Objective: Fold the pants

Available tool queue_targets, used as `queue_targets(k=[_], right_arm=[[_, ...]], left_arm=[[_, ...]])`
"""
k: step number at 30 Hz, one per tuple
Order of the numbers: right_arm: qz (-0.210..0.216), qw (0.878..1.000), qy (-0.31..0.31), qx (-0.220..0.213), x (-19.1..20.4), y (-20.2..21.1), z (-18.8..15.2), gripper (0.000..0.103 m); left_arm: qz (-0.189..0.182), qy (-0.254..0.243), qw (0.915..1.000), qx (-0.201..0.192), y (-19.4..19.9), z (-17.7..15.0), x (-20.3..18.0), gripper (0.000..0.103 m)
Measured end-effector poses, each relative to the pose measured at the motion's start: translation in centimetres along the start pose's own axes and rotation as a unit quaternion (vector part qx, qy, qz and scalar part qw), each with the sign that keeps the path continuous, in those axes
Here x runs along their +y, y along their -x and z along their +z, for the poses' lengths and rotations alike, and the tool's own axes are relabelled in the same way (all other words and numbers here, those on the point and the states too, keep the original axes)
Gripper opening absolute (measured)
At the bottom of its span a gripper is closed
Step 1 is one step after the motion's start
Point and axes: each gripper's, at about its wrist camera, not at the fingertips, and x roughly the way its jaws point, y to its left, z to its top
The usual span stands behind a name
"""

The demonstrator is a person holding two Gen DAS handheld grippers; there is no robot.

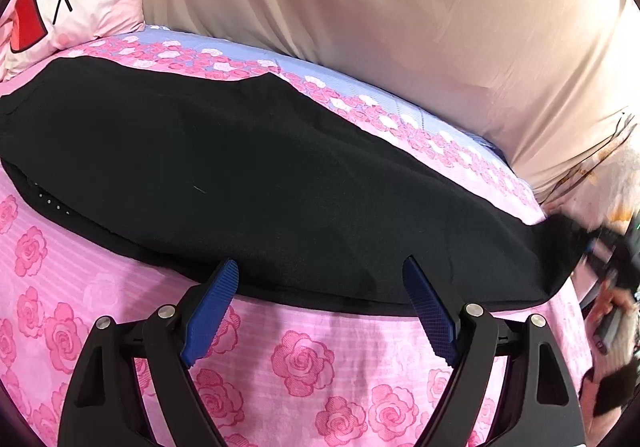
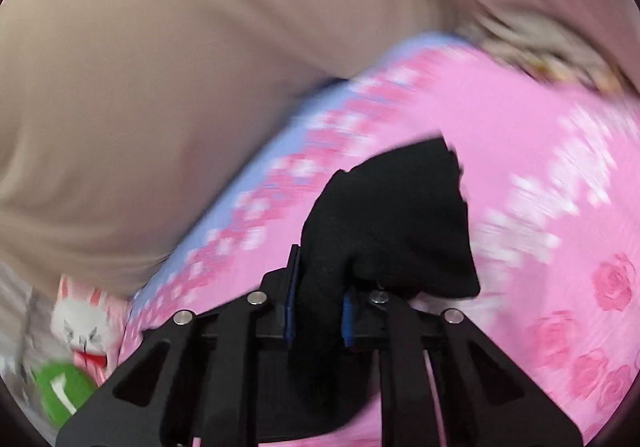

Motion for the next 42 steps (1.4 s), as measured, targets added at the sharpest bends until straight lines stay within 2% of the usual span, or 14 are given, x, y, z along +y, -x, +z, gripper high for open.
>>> queue_targets(k=[4,6,9,10,12,14,16,20,24,28,30,32,38,42], right_arm=[[0.068,0.985,0.147,0.056,13.4,-3.0,-3.7,0.011],[0.101,0.96,0.225,0.13,19.8,-6.7,-9.3,0.014],[0.1,0.924,0.304,0.211,23.6,-10.4,-16.9,0.024],[0.092,0.919,0.316,0.217,23.8,-10.6,-18.1,0.025],[0.087,0.924,0.312,0.205,22.9,-8.7,-19.1,0.03],[0.075,0.944,0.276,0.167,20.2,-6.0,-17.2,0.061],[0.024,0.963,0.242,0.117,16.2,-3.4,-14.8,0.068],[-0.04,0.982,0.152,0.109,8.3,-1.5,-12.2,0.076],[-0.014,0.986,0.058,0.158,3.1,-3.7,-12.2,0.078],[0.037,0.984,0.026,0.171,3.3,-6.0,-13.5,0.09],[0.052,0.982,0.027,0.178,4.1,-7.1,-13.8,0.076],[0.039,0.984,0.05,0.169,4.8,-7.1,-14.0,0.025],[0.065,0.991,0.052,0.106,4.2,-3.6,-11.0,0.017],[0.034,0.996,0.056,0.066,1.6,0.1,-9.0,0.016]], left_arm=[[-0.015,0.008,0.9999,-0.002,0.2,0.0,0.3,0.081],[-0.022,0.019,0.9995,-0.01,0.6,0.0,0.7,0.081],[-0.04,0.04,0.9983,-0.017,1.3,0.0,1.7,0.082],[-0.05,0.048,0.9974,-0.015,1.5,0.1,2.2,0.082],[-0.067,0.063,0.9957,-0.008,1.9,0.2,3.6,0.082],[-0.064,0.073,0.9952,-0.013,2.9,0.8,5.4,0.081],[-0.045,0.087,0.9946,-0.033,4.6,1.8,7.9,0.081],[0.013,0.126,0.9891,-0.074,7.7,4.1,13.2,0.082],[0.047,0.181,0.9791,-0.079,8.7,4.6,17.1,0.081],[0.071,0.141,0.984,-0.083,8.8,4.0,14.6,0.082],[0.066,0.119,0.9877,-0.076,8.3,4.1,13.3,0.082],[0.053,0.111,0.9901,-0.068,7.8,3.9,12.1,0.082],[0.036,0.081,0.9951,-0.045,6.7,3.6,7.9,0.082],[0.031,0.05,0.9972,-0.046,6.4,3.5,5.0,0.082]])
